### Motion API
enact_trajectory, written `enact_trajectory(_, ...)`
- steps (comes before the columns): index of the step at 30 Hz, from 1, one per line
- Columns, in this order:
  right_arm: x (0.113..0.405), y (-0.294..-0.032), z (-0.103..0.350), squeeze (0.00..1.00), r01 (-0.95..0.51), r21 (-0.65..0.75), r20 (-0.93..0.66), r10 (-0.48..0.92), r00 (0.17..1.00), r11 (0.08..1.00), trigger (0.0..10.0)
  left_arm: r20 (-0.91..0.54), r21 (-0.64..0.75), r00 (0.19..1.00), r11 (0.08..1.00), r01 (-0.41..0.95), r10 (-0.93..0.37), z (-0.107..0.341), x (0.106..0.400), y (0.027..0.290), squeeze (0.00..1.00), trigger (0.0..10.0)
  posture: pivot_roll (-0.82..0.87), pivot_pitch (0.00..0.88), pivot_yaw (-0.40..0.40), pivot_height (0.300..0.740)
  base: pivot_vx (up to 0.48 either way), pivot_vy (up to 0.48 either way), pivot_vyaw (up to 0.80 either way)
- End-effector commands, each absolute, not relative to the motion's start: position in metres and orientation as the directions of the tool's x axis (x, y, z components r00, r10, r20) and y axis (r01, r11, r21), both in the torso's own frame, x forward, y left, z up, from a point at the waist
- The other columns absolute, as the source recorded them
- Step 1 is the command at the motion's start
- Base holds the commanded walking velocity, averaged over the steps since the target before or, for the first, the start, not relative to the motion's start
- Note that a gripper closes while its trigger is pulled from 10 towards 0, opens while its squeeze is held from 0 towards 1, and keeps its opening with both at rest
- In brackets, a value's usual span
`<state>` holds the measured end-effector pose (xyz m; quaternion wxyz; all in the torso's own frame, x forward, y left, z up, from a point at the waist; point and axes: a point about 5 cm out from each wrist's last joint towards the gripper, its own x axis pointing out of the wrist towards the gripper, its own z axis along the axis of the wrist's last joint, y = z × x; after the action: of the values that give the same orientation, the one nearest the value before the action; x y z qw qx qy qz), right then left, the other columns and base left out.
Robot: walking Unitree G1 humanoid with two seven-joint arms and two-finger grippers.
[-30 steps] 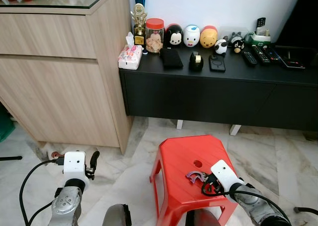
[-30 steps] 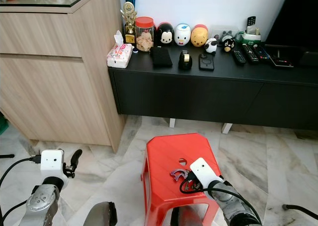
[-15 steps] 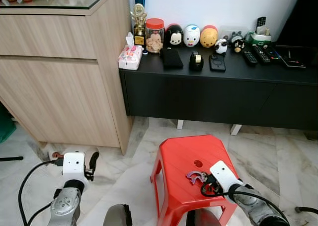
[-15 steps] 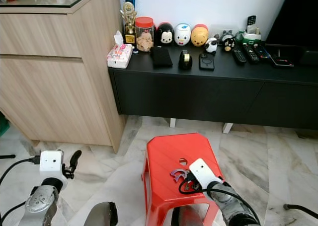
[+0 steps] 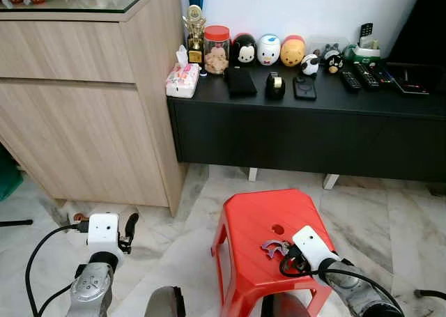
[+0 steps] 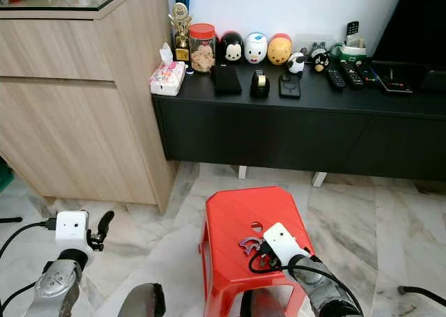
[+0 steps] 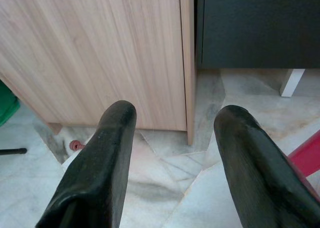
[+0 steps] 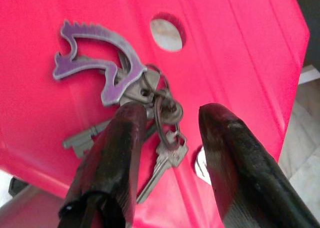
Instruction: Hang keys on a hook
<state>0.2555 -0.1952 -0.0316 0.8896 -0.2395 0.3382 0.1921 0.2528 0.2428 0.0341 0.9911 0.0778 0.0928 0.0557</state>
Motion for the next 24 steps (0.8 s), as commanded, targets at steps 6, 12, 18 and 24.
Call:
enact_trajectory(6,0.255,-0.197,-0.032,0.0,-0.502,-0.301,-0.703,0.166,0.691,0.811,10.0,-0.17,0.176,0.979,0.981,-0.084,0.114,0.037,0.25,0.244,0.0,10.0,0.02,0.014,-0.037,0.613,0.0,0.0,0.0)
enact_trajectory(12,0.252,-0.194,-0.036,0.0,-0.504,-0.304,-0.709,0.161,0.686,0.808,10.0,-0.172,0.185,0.978,0.979,-0.083,0.115,0.037,0.245,0.247,0.0,10.0,0.03,0.028,-0.029,0.613,0.0,0.0,0.0)
enact_trajectory(18,0.252,-0.192,-0.036,0.0,-0.499,-0.305,-0.707,0.158,0.689,0.811,10.0,-0.174,0.192,0.978,0.978,-0.081,0.115,0.037,0.241,0.249,0.0,10.0,0.03,0.038,-0.022,0.613,0.0,0.0,0.0)
enact_trajectory(24,0.256,-0.193,-0.033,0.0,-0.475,-0.331,-0.687,0.137,0.714,0.815,10.0,-0.174,0.195,0.978,0.978,-0.077,0.112,0.038,0.24,0.249,0.0,10.0,0.03,0.043,-0.021,0.613,0.0,0.0,0.0)
